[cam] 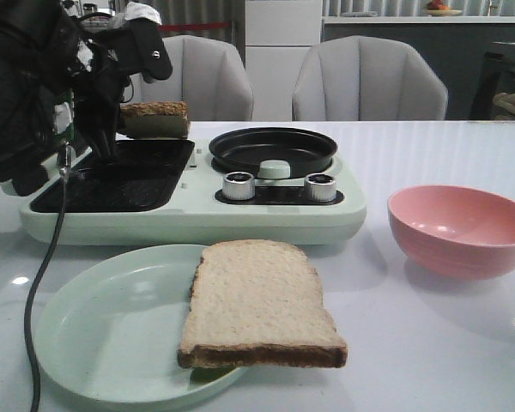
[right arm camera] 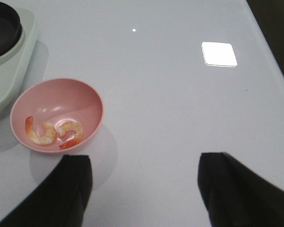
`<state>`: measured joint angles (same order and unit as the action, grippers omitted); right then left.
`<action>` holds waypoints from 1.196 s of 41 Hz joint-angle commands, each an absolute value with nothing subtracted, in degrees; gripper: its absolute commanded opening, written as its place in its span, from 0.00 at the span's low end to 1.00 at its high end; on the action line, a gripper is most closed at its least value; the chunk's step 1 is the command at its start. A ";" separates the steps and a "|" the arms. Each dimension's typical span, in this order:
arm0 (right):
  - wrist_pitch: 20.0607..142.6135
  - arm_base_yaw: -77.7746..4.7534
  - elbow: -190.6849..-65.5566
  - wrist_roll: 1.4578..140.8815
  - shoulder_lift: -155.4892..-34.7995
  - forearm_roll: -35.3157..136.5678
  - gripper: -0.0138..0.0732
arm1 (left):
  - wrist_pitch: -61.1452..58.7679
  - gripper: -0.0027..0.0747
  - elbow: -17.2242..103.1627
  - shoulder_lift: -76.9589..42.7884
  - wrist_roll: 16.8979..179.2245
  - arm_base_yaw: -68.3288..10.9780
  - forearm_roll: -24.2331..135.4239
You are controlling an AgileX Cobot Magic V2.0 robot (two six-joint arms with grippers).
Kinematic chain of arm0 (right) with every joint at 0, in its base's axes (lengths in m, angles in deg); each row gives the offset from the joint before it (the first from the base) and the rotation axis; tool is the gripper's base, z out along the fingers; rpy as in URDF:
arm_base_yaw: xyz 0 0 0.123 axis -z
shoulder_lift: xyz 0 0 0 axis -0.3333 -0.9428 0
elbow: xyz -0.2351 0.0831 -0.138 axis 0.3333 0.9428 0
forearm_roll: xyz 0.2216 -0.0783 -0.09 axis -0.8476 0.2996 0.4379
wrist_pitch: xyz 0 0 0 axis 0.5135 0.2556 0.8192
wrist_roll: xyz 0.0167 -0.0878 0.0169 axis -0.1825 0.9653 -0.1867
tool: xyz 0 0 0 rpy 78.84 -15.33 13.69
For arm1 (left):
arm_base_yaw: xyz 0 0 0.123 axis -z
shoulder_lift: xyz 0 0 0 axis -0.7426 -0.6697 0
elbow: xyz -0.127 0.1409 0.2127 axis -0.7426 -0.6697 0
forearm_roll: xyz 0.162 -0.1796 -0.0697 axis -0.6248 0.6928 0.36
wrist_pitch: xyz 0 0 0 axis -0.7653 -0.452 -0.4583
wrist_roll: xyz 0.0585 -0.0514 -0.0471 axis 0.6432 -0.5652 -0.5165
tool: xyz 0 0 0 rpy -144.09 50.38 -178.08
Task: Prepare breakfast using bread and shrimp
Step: 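Lift the bread slice with the left gripper over the sandwich plate, then lower the bread into the farther plate well and open left gripper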
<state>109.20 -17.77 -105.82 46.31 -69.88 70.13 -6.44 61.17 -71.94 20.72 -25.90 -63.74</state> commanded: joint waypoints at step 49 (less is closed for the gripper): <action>104.96 -17.88 -107.75 46.58 -70.45 71.10 0.82 | -6.87 0.65 57.11 -64.61 20.35 -23.07 -64.91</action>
